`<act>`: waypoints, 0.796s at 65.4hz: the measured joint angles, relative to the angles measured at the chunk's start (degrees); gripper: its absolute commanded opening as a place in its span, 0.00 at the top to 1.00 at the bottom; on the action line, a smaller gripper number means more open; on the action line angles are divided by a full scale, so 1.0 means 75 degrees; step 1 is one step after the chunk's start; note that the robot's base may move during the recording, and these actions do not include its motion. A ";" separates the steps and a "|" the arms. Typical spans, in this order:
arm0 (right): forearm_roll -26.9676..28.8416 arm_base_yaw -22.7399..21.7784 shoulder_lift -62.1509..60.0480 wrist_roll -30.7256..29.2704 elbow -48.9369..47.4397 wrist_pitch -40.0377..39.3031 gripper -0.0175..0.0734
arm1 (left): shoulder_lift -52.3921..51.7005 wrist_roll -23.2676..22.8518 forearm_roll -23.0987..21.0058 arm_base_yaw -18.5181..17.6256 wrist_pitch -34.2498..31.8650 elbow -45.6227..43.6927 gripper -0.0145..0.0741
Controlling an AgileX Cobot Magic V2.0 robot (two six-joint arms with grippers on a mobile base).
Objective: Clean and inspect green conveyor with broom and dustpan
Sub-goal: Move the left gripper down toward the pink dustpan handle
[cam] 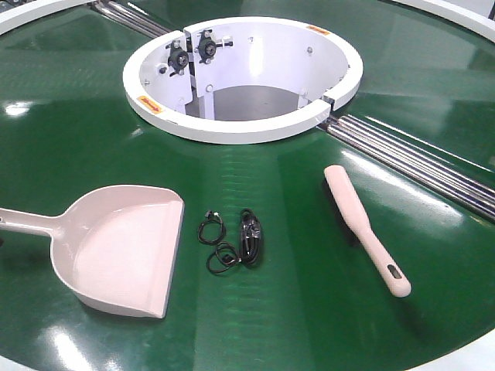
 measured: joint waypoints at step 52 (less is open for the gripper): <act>0.0000 0.0000 0.0000 0.0000 0.0000 0.0000 0.82 | 0.3219 0.3844 0.0654 0.0000 -0.0458 -0.1922 0.30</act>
